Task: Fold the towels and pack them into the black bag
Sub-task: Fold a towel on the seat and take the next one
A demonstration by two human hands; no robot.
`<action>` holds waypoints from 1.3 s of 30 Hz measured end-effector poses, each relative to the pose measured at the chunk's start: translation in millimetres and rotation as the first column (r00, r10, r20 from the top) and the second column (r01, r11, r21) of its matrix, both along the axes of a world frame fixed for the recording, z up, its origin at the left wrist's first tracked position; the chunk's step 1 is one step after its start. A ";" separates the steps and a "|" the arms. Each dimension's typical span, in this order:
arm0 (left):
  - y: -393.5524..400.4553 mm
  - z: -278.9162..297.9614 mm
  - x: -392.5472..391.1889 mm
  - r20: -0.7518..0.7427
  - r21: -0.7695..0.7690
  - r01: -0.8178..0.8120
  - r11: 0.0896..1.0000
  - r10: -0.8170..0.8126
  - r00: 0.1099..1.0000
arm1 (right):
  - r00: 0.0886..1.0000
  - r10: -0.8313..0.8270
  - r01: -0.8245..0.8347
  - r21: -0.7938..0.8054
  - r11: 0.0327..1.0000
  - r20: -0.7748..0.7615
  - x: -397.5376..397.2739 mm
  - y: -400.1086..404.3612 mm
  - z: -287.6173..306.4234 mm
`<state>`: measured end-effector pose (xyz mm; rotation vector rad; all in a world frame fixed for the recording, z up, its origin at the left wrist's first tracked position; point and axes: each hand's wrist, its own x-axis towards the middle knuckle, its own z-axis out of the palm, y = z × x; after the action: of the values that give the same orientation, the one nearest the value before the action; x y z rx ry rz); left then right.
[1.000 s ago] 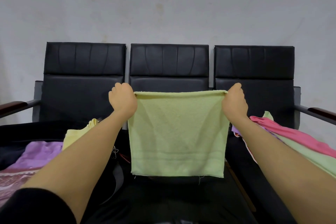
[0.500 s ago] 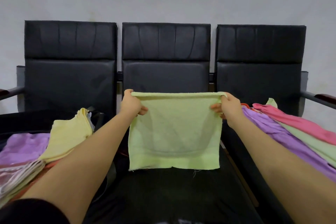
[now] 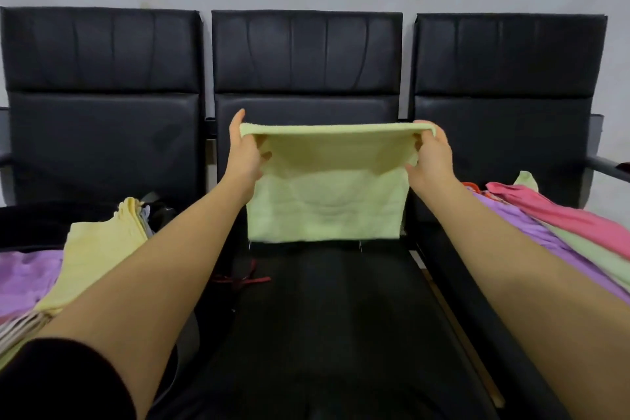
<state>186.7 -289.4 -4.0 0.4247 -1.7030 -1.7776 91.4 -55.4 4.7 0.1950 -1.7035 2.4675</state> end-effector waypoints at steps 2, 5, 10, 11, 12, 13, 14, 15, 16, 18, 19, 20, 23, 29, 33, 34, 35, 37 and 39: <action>2.6 -4.1 -0.6 -0.105 0.007 -0.014 1.000 0.014 0.994 | 1.000 -0.013 0.012 -0.068 0.998 -0.011 1.0 -0.1 -1.1; 10.1 -25.2 3.3 -0.209 0.046 -0.036 0.998 0.045 0.977 | 0.999 -0.035 0.036 -0.101 0.994 0.017 10.6 5.3 -15.5; 32.0 -88.3 28.9 -0.098 0.074 -0.076 0.994 0.083 0.992 | 0.985 -0.100 0.110 -0.062 0.992 0.141 31.2 19.5 -68.7; 34.8 -100.1 34.7 -0.061 0.073 -0.080 0.994 0.084 0.995 | 0.979 -0.110 0.120 -0.046 0.992 0.174 35.3 22.6 -80.7; 37.1 -109.9 40.8 -0.035 0.071 -0.088 0.994 0.091 0.995 | 0.974 -0.126 0.133 -0.024 0.991 0.188 41.4 25.6 -89.9; 38.8 -117.9 46.0 -0.013 0.062 -0.110 0.992 0.111 0.994 | 0.969 -0.144 0.146 0.003 0.989 0.202 45.5 27.8 -98.8; 41.2 -123.0 51.9 0.007 0.045 -0.139 0.989 0.139 0.990 | 0.963 -0.168 0.163 0.043 0.986 0.212 47.8 30.2 -107.4; 43.7 -126.7 57.2 0.031 0.025 -0.174 0.984 0.173 0.984 | 0.953 -0.203 0.191 0.074 0.979 0.224 51.5 31.6 -112.1; 46.4 -129.4 62.3 0.057 0.004 -0.208 0.978 0.207 0.977 | 0.944 -0.245 0.222 0.122 0.967 0.222 54.5 33.2 -115.1; 50.4 -134.0 71.4 0.128 -0.042 -0.292 0.956 0.295 0.947 | 0.921 -0.335 0.277 0.271 0.922 0.200 60.2 34.6 -120.6; 50.9 -136.6 75.4 0.181 -0.078 -0.341 0.937 0.350 0.919 | 0.903 -0.385 0.303 0.357 0.884 0.188 64.9 36.1 -121.1; 51.5 -138.6 79.1 0.230 -0.118 -0.380 0.918 0.397 0.888 | 0.888 -0.432 0.336 0.416 0.845 0.160 68.5 37.3 -121.6; 50.5 -147.0 82.3 0.317 -0.184 -0.414 0.891 0.453 0.833 | 0.881 -0.463 0.365 0.483 0.796 0.097 73.1 42.0 -124.6; 31.8 -171.4 72.3 0.538 -0.525 -0.145 0.839 0.459 0.708 | 0.887 -0.358 0.156 0.542 0.826 0.290 58.3 44.5 -137.6; 20.8 -183.5 59.3 0.563 -0.661 -0.008 0.750 0.504 0.655 | 0.951 -0.258 0.114 0.585 0.803 0.168 40.6 40.5 -159.5; 18.4 -185.0 55.0 0.553 -0.689 0.007 0.725 0.520 0.651 | 0.960 -0.251 0.122 0.620 0.775 0.126 34.7 38.8 -162.5; 15.8 -185.8 50.4 0.539 -0.711 0.016 0.703 0.531 0.654 | 0.964 -0.252 0.136 0.654 0.745 0.087 28.3 36.6 -164.7; 9.5 -185.5 39.9 0.512 -0.748 0.030 0.663 0.548 0.662 | 0.967 -0.256 0.178 0.709 0.683 0.004 14.5 30.7 -168.5; 3.2 -183.5 27.6 0.493 -0.791 0.065 0.609 0.569 0.658 | 0.962 -0.266 0.220 0.768 0.602 -0.067 2.3 23.2 -170.2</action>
<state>214.3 -286.1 -187.5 1.0143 -2.5430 -0.4767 93.7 -32.2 -165.6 -0.0348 -2.5133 1.4088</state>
